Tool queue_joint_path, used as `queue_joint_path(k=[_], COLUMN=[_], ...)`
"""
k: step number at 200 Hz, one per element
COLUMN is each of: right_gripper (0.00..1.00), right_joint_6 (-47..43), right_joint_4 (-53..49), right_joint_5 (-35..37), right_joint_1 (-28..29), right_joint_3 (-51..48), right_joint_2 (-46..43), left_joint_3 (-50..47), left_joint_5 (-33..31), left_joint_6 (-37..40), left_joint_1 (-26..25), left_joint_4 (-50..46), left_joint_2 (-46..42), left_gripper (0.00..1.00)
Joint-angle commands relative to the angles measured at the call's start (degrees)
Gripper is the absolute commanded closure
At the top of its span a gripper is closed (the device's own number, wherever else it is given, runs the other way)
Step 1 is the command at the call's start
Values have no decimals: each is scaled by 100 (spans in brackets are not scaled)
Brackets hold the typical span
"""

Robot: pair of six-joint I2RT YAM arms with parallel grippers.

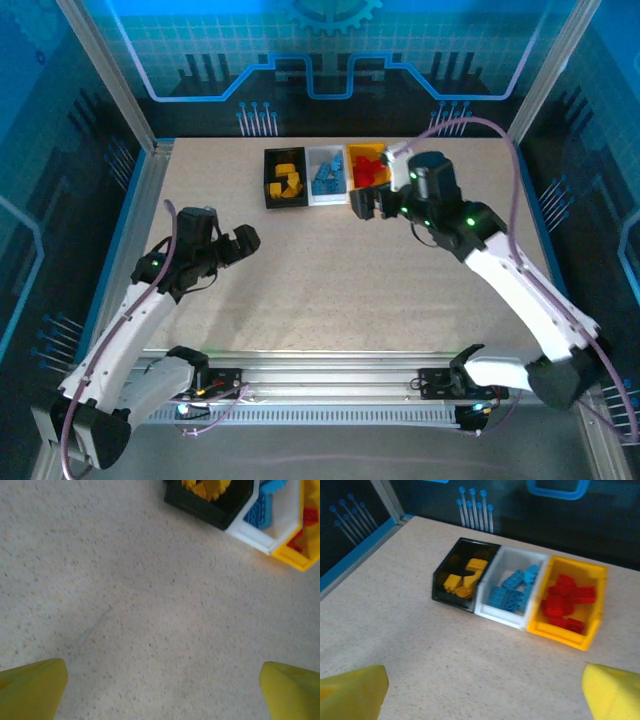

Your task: Sort the legos into containers by color

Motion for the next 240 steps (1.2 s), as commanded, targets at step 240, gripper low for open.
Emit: queue_joint_path(k=[240], right_gripper=[0], right_joint_6=[-759], right_joint_4=[3973], right_joint_5=[-841], right_joint_1=[-3295], right_joint_3=[-4318], right_joint_2=[-118], left_joint_3=[-2163], left_joint_5=[-2754], left_joint_6=[2944], left_joint_1=[-56], left_joint_4=[3893], left_joint_2=[-975], left_gripper=[1])
